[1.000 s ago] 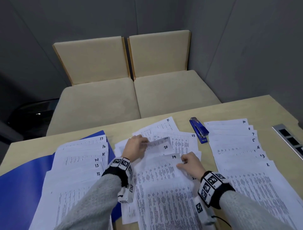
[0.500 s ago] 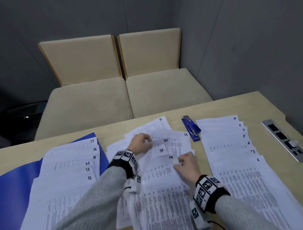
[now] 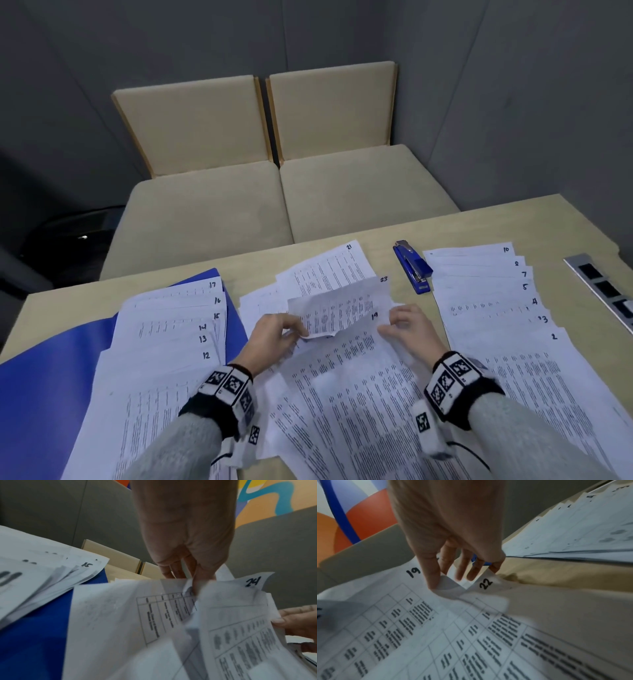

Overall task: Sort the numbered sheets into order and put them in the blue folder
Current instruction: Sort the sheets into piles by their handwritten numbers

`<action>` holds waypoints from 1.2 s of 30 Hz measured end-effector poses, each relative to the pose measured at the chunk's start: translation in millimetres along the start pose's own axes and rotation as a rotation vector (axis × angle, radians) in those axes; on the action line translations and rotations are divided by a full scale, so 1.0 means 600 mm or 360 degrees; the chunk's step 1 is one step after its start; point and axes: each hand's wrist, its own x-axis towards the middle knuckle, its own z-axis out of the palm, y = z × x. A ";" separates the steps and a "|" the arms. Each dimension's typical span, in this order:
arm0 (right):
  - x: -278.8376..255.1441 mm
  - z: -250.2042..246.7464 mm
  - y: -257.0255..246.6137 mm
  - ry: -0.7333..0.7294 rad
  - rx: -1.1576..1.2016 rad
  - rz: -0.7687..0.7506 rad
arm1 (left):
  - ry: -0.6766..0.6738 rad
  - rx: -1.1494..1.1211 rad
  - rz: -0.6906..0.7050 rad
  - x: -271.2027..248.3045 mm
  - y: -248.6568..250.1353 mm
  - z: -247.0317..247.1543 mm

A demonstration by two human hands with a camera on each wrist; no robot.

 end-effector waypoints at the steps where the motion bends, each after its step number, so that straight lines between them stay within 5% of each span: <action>1: -0.003 0.000 0.004 0.0021 0.0026 -0.0008 | -0.0002 0.0004 0.0022 -0.001 0.003 0.001; 11: -0.007 -0.014 0.000 -0.0086 0.0353 0.0012 | -0.0058 0.0002 0.0060 -0.011 0.011 -0.002; 15: 0.003 -0.019 -0.009 -0.0178 0.0203 -0.0089 | -0.0141 -0.0191 0.0000 -0.011 -0.006 -0.012; 21: -0.026 -0.004 0.007 0.0002 -0.0278 -0.0388 | 0.0382 -0.1310 -0.0467 0.047 0.025 -0.043; 24: -0.043 0.004 0.023 0.0078 -0.0592 -0.0629 | 0.0236 -0.0843 -0.0565 0.109 0.020 -0.039; 28: -0.054 0.008 0.036 0.0054 -0.0657 -0.0623 | -0.0100 0.0306 -0.0118 0.175 0.018 -0.005; 32: -0.054 0.006 0.036 0.0036 -0.0685 -0.0593 | -0.0370 0.0633 -0.0001 0.197 0.017 0.030; 36: -0.049 0.005 0.036 0.0039 -0.0702 -0.0607 | -0.0398 0.0737 -0.0038 0.192 0.009 0.044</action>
